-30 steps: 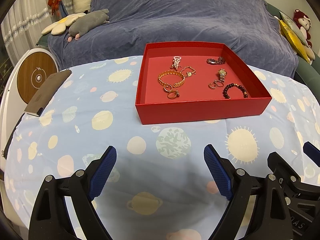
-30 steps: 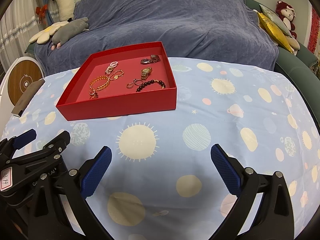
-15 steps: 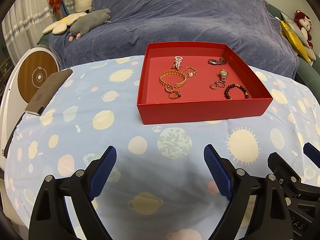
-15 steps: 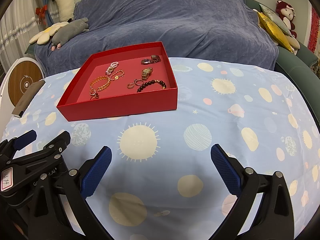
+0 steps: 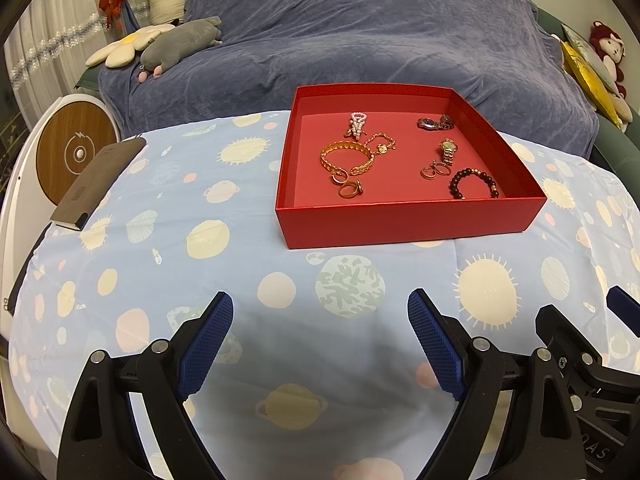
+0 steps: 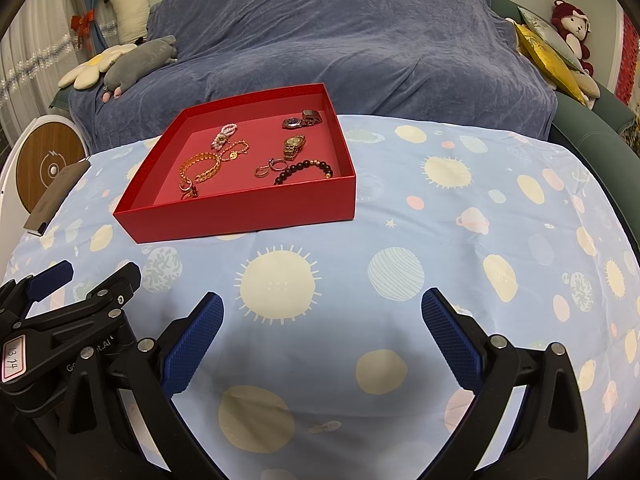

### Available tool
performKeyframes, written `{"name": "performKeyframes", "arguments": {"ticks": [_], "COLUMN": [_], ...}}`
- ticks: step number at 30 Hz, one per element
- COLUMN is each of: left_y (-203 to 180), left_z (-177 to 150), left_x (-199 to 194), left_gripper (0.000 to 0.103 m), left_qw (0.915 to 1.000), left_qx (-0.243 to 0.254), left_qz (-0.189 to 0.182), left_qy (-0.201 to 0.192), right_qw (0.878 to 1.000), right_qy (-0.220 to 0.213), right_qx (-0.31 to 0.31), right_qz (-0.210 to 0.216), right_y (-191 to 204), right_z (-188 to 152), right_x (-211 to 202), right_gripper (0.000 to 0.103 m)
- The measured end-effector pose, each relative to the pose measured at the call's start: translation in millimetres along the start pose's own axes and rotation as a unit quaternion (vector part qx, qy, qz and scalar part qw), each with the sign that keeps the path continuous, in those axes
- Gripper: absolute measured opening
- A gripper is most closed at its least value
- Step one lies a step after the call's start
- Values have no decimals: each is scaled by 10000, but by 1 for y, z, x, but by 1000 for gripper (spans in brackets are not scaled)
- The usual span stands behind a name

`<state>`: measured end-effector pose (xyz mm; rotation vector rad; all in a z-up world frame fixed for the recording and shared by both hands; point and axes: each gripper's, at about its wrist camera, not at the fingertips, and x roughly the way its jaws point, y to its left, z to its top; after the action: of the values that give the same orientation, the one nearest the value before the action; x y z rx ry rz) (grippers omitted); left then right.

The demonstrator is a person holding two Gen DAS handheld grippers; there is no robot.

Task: Organize jewelry

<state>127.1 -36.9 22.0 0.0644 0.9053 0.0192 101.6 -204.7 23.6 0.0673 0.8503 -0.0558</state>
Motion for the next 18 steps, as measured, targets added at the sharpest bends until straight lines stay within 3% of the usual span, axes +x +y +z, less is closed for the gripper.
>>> {"name": "performKeyframes", "arguments": {"ticks": [18], "left_y": [5], "left_z": [-1], "left_x": [1], "left_gripper": [86], "left_qw": [10000], "left_qx": [-18], "left_qz": [0], "left_qy": [18], "right_qw": [10000], "right_qy": [0], "right_qx": [2], "right_qz": [3], "right_y": [0], "right_z": [0], "right_x": [0], "right_gripper": [97]}}
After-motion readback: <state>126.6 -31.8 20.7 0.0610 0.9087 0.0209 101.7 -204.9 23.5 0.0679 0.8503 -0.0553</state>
